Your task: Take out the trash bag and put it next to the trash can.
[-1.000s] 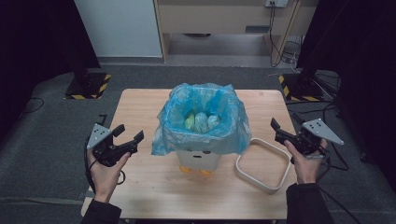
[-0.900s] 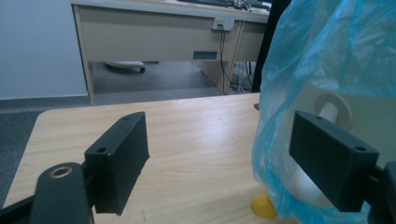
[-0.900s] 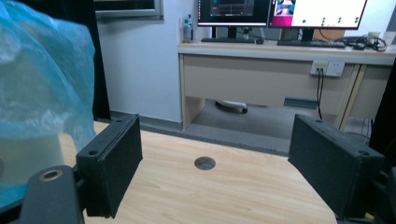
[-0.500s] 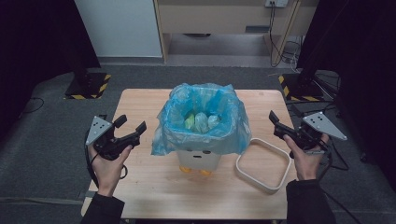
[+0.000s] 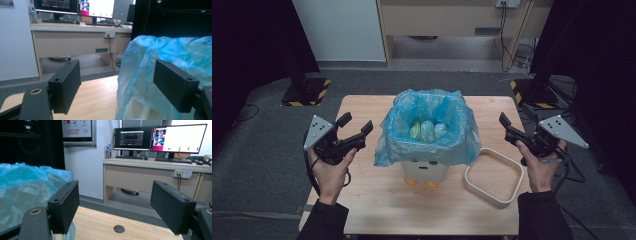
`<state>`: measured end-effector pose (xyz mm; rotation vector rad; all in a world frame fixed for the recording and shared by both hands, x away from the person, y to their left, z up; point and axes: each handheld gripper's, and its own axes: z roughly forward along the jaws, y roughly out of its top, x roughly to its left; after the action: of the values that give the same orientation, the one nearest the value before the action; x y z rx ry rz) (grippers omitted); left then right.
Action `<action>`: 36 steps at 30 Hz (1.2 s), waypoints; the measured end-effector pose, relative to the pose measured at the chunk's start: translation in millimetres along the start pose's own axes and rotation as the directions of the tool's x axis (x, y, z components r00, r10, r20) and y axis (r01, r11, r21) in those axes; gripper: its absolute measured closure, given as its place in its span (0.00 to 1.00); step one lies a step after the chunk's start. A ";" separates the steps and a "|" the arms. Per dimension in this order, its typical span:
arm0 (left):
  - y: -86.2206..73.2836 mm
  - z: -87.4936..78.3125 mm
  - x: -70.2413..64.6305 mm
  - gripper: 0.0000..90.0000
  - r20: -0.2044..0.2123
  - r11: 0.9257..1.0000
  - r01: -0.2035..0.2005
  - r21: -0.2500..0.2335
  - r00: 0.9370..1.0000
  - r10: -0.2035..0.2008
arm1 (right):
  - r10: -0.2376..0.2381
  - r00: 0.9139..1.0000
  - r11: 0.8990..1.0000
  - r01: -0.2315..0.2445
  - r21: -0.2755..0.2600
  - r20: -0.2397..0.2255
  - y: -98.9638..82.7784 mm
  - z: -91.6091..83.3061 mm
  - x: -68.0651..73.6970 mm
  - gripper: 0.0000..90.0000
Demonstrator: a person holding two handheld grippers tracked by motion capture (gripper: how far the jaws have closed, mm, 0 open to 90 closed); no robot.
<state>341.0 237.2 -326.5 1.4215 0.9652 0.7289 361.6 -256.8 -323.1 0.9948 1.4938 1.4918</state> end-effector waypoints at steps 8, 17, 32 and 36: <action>13.1 4.8 -12.1 0.26 0.029 1.000 -0.004 -0.022 1.000 0.005 | -0.008 1.000 1.000 0.008 -0.020 -0.028 10.3 3.2 12.0 0.27; 18.7 12.1 -24.0 0.28 0.054 1.000 -0.013 -0.018 0.998 0.014 | -0.013 0.998 0.999 0.011 -0.033 -0.053 17.2 6.8 24.5 0.27; 19.5 27.9 -33.1 0.32 0.081 0.999 -0.029 -0.024 0.996 0.031 | -0.011 0.994 0.999 0.006 -0.042 -0.108 20.6 12.4 40.8 0.29; 19.0 32.7 -36.3 0.34 0.094 0.999 -0.030 -0.015 0.995 0.031 | -0.014 0.992 0.999 0.008 -0.046 -0.127 22.4 15.4 48.7 0.29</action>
<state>355.6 191.0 -306.8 1.4488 0.8661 0.6832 357.1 -205.9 -300.7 0.8778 1.5447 1.5993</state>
